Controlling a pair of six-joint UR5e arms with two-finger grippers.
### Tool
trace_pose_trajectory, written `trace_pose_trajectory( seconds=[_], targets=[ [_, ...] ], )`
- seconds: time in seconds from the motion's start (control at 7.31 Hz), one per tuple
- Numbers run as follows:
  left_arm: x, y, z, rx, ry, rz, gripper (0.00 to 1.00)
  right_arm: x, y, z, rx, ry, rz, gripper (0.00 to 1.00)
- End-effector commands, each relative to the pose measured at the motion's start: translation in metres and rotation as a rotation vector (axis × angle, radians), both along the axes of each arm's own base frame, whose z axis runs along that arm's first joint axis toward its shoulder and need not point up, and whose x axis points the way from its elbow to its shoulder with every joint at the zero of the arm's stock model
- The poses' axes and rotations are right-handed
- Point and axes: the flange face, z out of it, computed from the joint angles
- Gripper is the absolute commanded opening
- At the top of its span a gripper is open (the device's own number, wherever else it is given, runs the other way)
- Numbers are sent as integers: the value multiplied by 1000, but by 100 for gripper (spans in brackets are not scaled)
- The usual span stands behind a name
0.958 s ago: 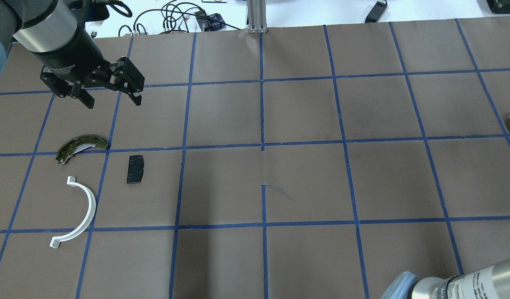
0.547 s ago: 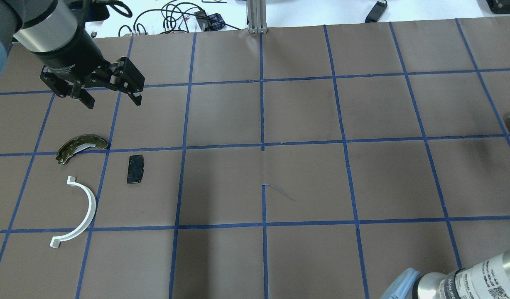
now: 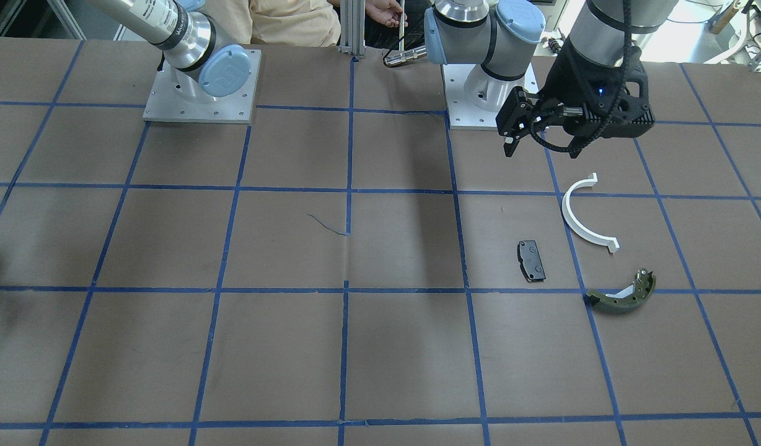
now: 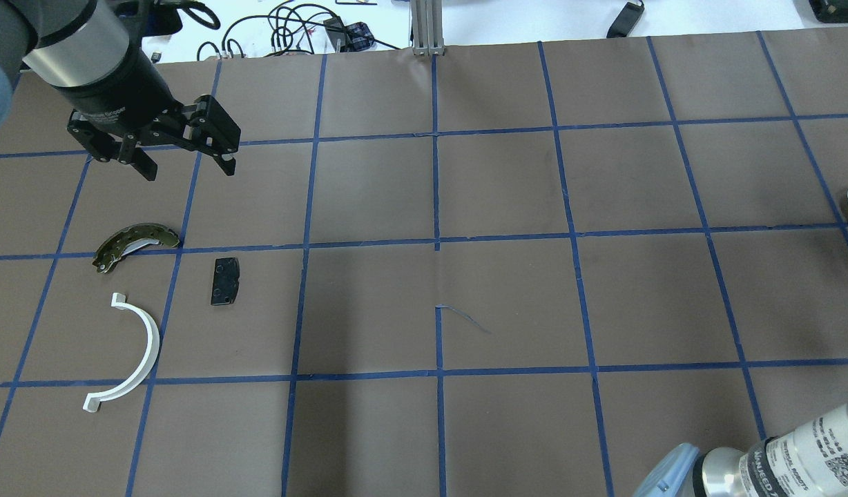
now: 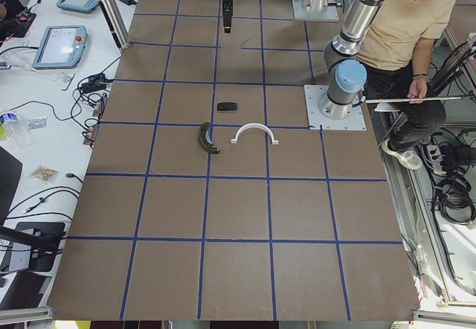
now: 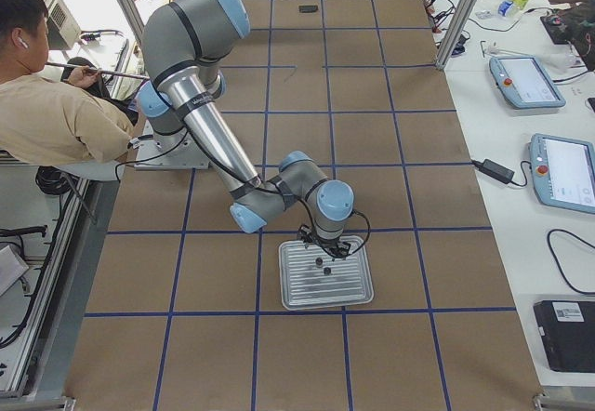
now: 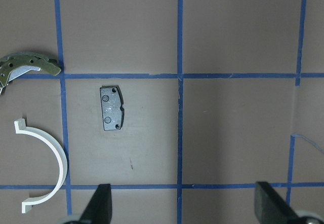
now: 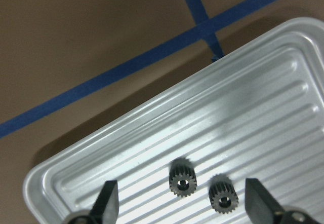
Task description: Place bearing gear from tray to pile
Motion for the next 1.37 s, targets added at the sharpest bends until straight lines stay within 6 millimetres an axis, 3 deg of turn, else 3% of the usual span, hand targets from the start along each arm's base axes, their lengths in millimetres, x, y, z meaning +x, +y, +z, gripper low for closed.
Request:
trace_pose_trajectory(
  seconds=[0.0, 0.41, 0.55, 0.68, 1.23],
  targets=[
    [0, 0, 0, 1, -1, 0, 100, -4, -2, -14, 13, -11, 9, 80],
    [0, 0, 0, 0, 1, 0, 100, -2, 0, -18, 21, -16, 1, 74],
    [0, 0, 0, -1, 1, 0, 100, -2, 0, -21, 25, -19, 1, 65],
    [0, 0, 1, -1, 1, 0, 100, -2, 0, -21, 24, -18, 2, 62],
    [0, 0, 1, -1, 1, 0, 100, -5, -2, -26, 28, -19, 5, 63]
  ],
)
